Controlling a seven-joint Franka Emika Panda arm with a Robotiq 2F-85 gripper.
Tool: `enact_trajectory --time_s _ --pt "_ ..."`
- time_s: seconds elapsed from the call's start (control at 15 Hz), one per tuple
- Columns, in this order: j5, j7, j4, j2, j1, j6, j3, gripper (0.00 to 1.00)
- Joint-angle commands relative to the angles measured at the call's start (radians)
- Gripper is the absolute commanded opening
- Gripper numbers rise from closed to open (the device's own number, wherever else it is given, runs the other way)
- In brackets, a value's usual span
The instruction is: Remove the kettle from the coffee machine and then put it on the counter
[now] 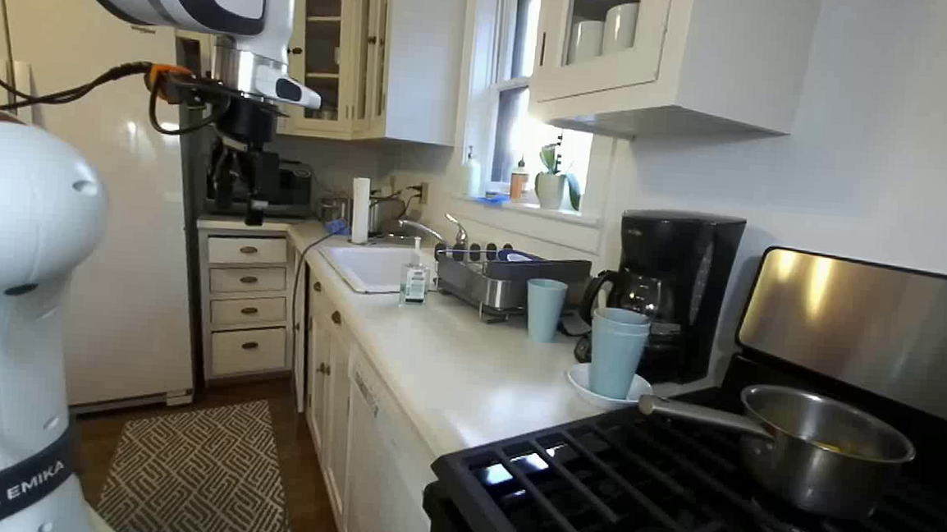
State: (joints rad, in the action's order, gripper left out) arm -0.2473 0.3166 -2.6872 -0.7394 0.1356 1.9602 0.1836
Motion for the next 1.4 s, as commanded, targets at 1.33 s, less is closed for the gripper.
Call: enact_trajectory --time_s 1.33 --pt "0.315 0.527 0.567 0.589 -0.296 0.331 -0.034 1.00"
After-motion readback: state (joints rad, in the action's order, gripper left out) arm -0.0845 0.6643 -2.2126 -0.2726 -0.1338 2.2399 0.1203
